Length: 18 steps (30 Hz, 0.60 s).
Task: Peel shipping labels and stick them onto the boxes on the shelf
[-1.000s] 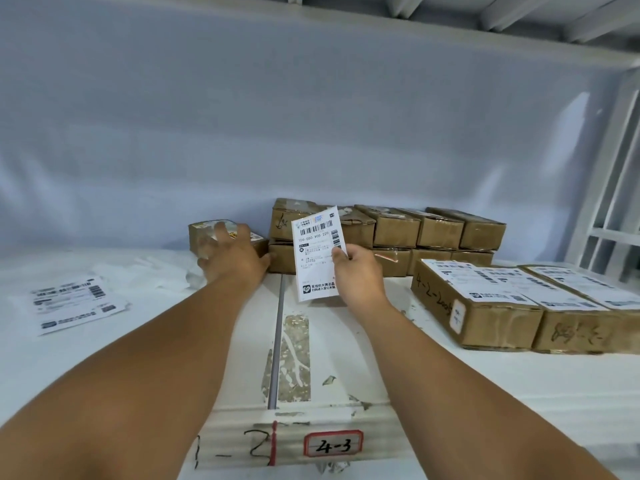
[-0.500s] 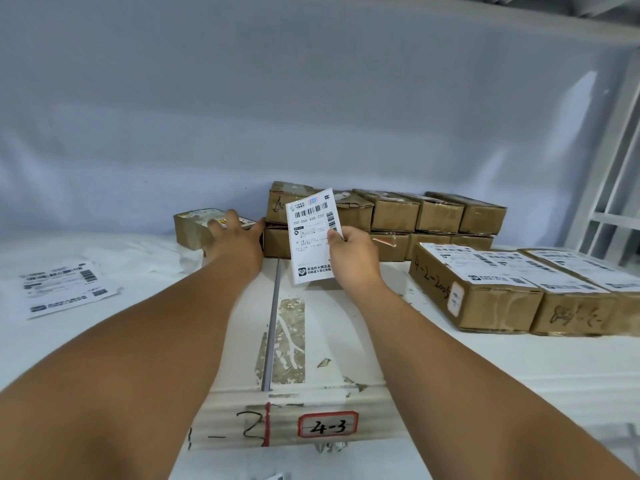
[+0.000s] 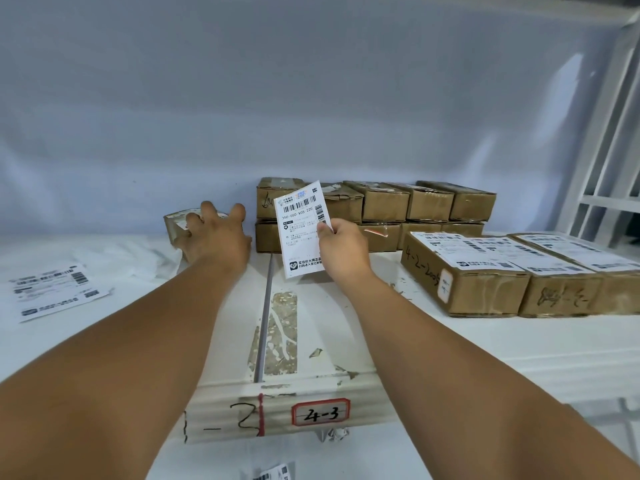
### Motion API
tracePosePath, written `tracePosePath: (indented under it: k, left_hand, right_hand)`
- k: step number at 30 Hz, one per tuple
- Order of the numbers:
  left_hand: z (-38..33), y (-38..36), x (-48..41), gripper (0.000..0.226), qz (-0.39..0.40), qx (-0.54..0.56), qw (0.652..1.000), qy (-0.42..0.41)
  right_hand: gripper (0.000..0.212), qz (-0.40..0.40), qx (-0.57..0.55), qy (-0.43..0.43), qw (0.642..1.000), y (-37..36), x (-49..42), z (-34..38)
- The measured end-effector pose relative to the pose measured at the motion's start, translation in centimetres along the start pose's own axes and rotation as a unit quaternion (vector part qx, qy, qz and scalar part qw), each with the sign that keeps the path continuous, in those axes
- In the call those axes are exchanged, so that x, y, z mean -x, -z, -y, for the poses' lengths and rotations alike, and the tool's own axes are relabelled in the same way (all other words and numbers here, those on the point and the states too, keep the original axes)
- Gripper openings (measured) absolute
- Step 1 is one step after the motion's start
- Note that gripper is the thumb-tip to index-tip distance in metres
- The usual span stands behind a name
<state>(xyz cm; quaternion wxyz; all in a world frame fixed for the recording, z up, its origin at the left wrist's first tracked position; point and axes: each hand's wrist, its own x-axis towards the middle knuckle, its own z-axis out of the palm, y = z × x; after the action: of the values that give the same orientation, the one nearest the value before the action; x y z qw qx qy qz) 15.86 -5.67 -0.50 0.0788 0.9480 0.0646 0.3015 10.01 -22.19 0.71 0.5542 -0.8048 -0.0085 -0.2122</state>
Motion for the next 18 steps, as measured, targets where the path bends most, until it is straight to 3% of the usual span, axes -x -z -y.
tracePosePath:
  k: [6, 10, 14, 18]
  left_hand:
    - [-0.4, 4.6, 1.4, 0.036, -0.126, 0.031, 0.992, 0.006]
    - [-1.0, 7.3, 3.9, 0.036, -0.215, 0.052, 0.974, -0.057]
    - [-1.7, 8.4, 7.4, 0.039, -0.178, 0.089, 0.974, -0.109]
    - [-3.1, 8.9, 10.6, 0.043, -0.115, 0.140, 0.970, -0.163]
  right_hand:
    - [0.021, -0.026, -0.042, -0.016, 0.999, 0.4, 0.7, 0.3]
    - [0.018, -0.048, -0.192, -0.076, 0.977, 1.4, 1.7, 1.4]
    - [0.013, -0.059, -0.337, -0.142, 0.929, 2.9, 3.7, 2.7]
    - [0.016, -0.065, -0.360, -0.155, 0.918, 4.8, 5.9, 2.8]
